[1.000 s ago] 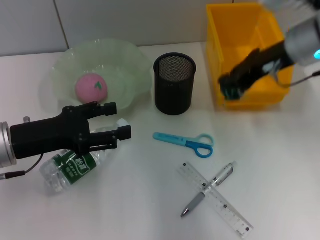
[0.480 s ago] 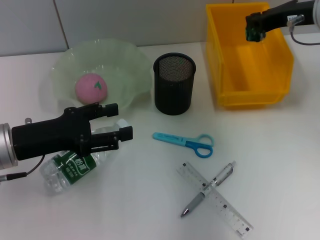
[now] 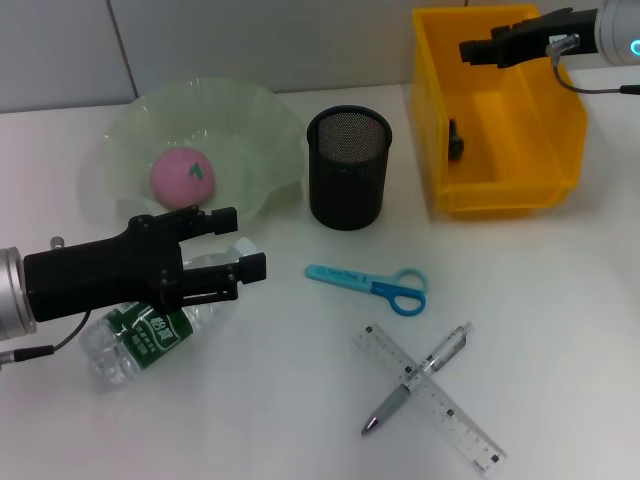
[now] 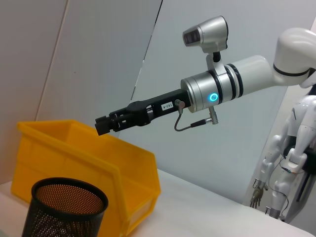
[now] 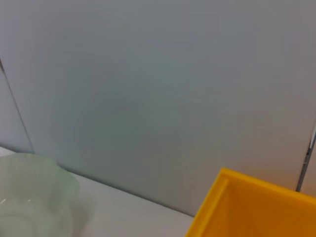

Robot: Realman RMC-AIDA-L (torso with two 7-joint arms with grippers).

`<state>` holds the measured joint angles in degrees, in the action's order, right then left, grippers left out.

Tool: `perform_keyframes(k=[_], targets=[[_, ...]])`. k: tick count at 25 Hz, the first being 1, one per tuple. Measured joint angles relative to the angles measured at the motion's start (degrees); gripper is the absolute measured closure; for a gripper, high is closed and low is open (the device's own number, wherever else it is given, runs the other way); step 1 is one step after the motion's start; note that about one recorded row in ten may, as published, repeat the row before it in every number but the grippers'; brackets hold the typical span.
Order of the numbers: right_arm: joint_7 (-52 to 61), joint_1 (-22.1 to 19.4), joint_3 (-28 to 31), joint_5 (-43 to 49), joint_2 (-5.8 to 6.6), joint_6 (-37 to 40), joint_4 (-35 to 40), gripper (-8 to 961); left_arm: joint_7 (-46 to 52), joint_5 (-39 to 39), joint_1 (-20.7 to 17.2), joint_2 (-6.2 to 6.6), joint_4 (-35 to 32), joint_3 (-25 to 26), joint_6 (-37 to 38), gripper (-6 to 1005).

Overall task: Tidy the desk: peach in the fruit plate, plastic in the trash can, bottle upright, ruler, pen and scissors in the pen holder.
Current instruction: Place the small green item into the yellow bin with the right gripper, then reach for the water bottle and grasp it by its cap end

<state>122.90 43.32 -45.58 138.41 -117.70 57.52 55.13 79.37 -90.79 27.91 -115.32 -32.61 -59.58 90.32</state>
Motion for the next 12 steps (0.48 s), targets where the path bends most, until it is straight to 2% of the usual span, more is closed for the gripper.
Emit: perform_keyframes(k=[7,12], targets=[[-0.1,-1.1,0.6,-1.6,-0.45,-1.4,0.8,467,0.0,0.0,0.0,0.13,0.0,0.0,0.0,165],[-1.5,-3.7,0.2,-9.0,-0.47,-0.5,2.6,284,0.0,0.0,0.0,0.27,0.0,0.0,0.1,165]])
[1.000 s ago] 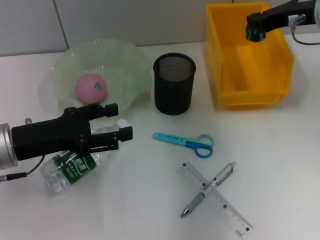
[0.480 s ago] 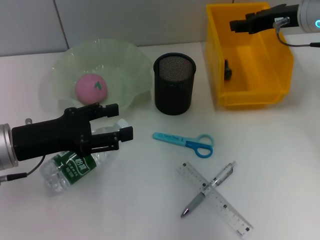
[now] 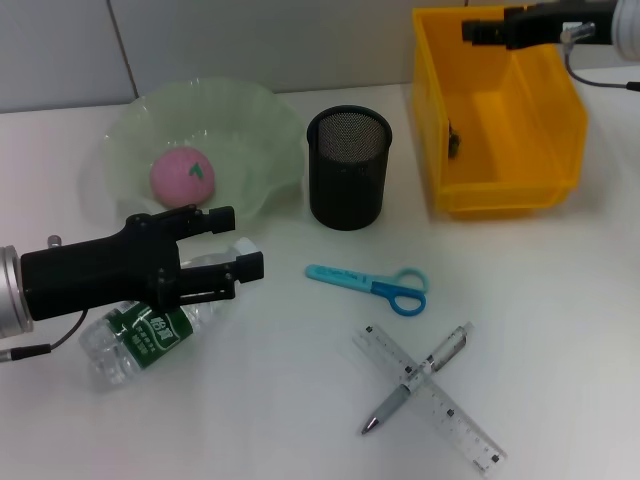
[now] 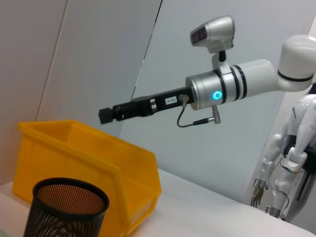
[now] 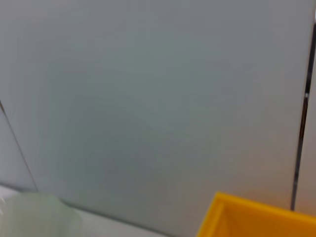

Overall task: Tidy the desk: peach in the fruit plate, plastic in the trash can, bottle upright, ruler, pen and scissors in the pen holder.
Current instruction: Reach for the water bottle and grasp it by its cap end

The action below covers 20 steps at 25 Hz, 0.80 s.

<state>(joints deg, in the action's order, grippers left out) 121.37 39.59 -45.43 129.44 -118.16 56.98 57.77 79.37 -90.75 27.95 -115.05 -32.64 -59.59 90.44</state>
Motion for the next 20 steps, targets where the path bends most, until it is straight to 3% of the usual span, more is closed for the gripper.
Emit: perform_keyframes(k=[7,11,15,20], targets=[[-15.3,-8.2,-0.2,-23.0,-0.65,9.0,2.3,285,0.1,0.1,0.1,0.01,-0.6,0.0,0.0,165],[-21.7,-11.6,0.4,-30.4,-0.37,16.3,-0.3,285,0.4,0.0,0.0,0.07,-1.1,0.0,-0.2,165],[-26.9,-14.4,0.7,-33.6,0.75,24.6,-4.3,284,1.0,-0.1,0.0,0.18,-1.6,0.0,-0.4,165],[-30.1,-15.7,0.5,-32.6,3.54,32.9,-10.5,285,1.3,-0.6,0.0,0.43,-1.6,0.0,-0.7,164]])
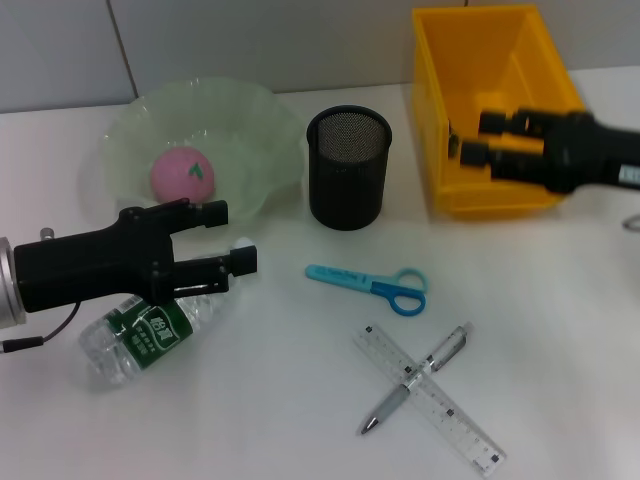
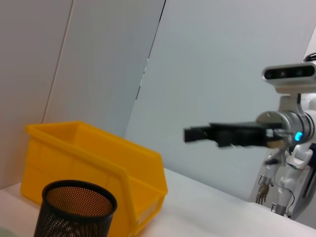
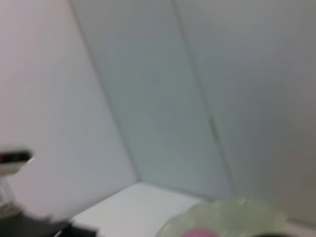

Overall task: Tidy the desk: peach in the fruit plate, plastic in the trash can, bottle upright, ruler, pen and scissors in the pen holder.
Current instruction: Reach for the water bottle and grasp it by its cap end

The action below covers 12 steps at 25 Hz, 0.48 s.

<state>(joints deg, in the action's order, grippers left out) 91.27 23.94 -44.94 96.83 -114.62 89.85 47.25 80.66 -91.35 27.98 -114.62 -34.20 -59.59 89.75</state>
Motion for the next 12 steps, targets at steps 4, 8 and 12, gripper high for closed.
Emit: perform_keyframes(k=[4,8,12], targets=[[-1.7,0.3,-0.3,4.5,1.22,4.2,-2.6,285,0.4,-1.5,0.4,0.04,-0.1,0.0,-0.4,164],[-3.0,0.8,-0.5,10.3,0.99,5.8,-2.8,284,0.4,-2.3,0.6,0.04,-0.2,0.0,-1.2,164],[-4.2,1.3,-0.6,15.1,0.22,6.2,-2.9,284,0.4,-2.5,0.6,0.03,-0.5,-0.1,-2.0,164]])
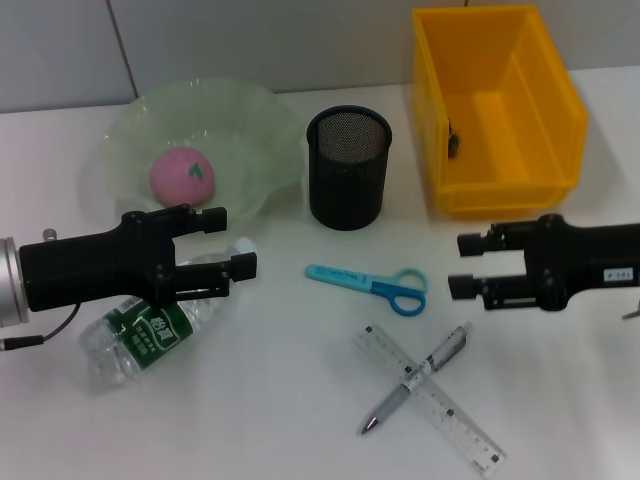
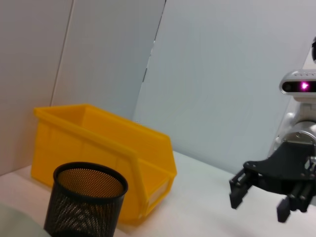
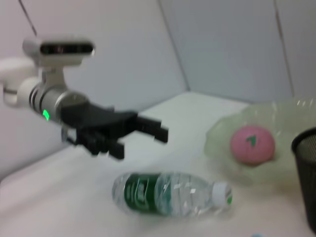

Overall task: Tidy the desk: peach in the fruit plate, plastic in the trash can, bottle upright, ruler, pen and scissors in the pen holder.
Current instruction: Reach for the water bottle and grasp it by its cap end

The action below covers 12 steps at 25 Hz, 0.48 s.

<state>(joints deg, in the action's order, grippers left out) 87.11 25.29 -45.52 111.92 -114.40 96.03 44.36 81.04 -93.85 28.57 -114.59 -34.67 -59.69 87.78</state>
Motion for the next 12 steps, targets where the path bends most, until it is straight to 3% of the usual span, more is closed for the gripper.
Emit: perform_keyframes(k=[12], targets=[[-0.8,0.4,0.5,3.1,-0.82,-0.4,0.2,285,1.9,-1.5,0.1,-0.38,-3.7,-0.3,-1.2,164]])
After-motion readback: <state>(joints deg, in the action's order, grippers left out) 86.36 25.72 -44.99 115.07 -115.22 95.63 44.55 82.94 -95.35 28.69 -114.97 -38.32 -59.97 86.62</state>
